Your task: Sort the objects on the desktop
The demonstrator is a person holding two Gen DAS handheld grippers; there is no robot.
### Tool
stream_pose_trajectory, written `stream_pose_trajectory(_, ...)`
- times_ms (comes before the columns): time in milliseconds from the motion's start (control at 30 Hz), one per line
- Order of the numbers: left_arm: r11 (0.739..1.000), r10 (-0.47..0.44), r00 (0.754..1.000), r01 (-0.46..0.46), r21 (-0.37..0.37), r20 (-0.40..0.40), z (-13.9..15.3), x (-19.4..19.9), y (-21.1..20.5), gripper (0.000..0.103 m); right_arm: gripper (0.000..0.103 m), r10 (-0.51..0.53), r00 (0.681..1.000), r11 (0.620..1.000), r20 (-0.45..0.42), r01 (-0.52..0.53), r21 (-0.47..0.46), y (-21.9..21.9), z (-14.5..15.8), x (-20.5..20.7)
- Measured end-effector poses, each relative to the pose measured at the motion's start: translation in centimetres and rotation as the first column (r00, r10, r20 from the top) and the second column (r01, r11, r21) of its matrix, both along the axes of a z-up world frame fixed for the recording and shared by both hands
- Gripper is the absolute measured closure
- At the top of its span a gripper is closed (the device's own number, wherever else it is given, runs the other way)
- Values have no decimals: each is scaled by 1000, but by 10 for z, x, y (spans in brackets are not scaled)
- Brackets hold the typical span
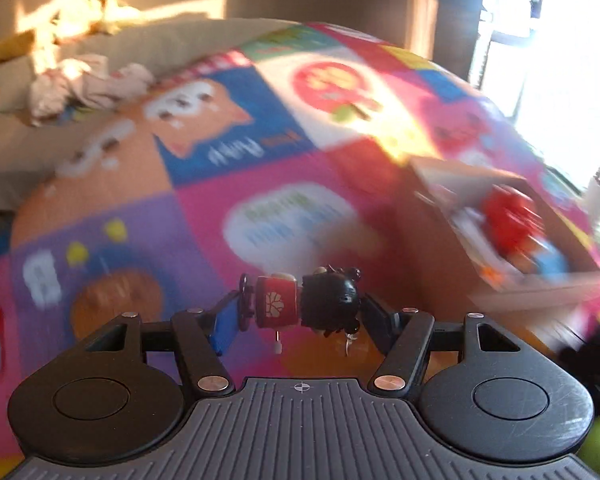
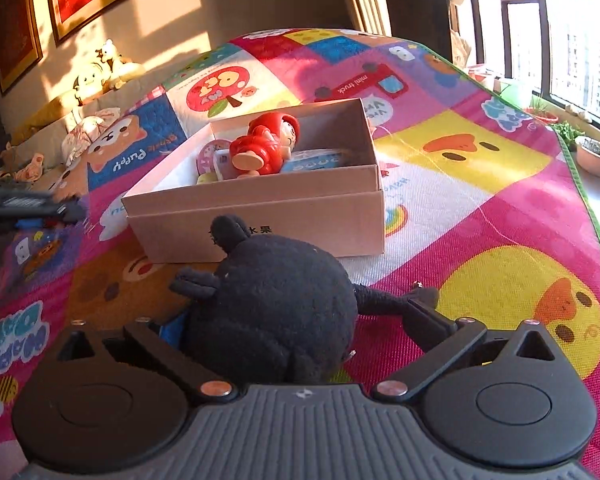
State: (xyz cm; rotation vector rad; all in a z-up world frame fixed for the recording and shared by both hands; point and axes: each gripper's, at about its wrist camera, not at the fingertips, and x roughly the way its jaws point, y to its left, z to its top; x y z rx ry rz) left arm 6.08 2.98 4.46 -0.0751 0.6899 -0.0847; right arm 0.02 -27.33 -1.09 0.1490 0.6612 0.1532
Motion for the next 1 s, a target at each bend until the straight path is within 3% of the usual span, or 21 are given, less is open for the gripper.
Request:
stream_pose_trajectory(100, 1000, -14, 999, 14, 0, -35, -7, -24, -10, 33, 0, 3, 1000, 1000, -14, -3, 6, 0, -1, 2)
stream_pose_trajectory(233, 998, -36, 994, 29, -64, -105, -19, -39, -12, 18, 0, 12, 999, 1000, -33, -12, 2, 2, -2, 5)
stream_pose_trajectory(367, 992, -73, 988, 59, -109, -135, -28, -49, -14, 12, 0, 14, 999, 1000, -40, -14, 1, 2, -4, 5)
stream_pose_trajectory(667, 997, -72, 995, 70, -41, -63, -26, -40, -13, 6, 0, 17, 999, 1000, -49, -17, -12, 4, -4, 6)
stream_pose_trajectory(800, 993, -103, 992, 97, -74, -77, -31, -35, -18, 5, 0, 18, 999, 999, -51, -19, -31, 6, -4, 5)
stream_pose_trajectory(867, 966, -212, 973, 195, -168, -93, -29, -40, -24, 5, 0, 18, 998, 999, -52, -20, -33, 7, -4, 5)
stream_pose_trajectory(933, 908, -353, 931, 316, -276, -94, -26, -47, -28, 4, 0, 18, 998, 999, -52, -20, -33, 7, -4, 6)
stream_pose_trajectory(967, 881, -405, 911, 366, -299, -79, -23, -52, -32, 4, 0, 18, 998, 999, -52, -20, -34, 7, -4, 6)
stream_pose_trajectory(1000, 875, -426, 903, 393, -281, -62, -20, -57, -35, 3, 0, 18, 998, 999, -53, -20, -37, 7, -4, 6)
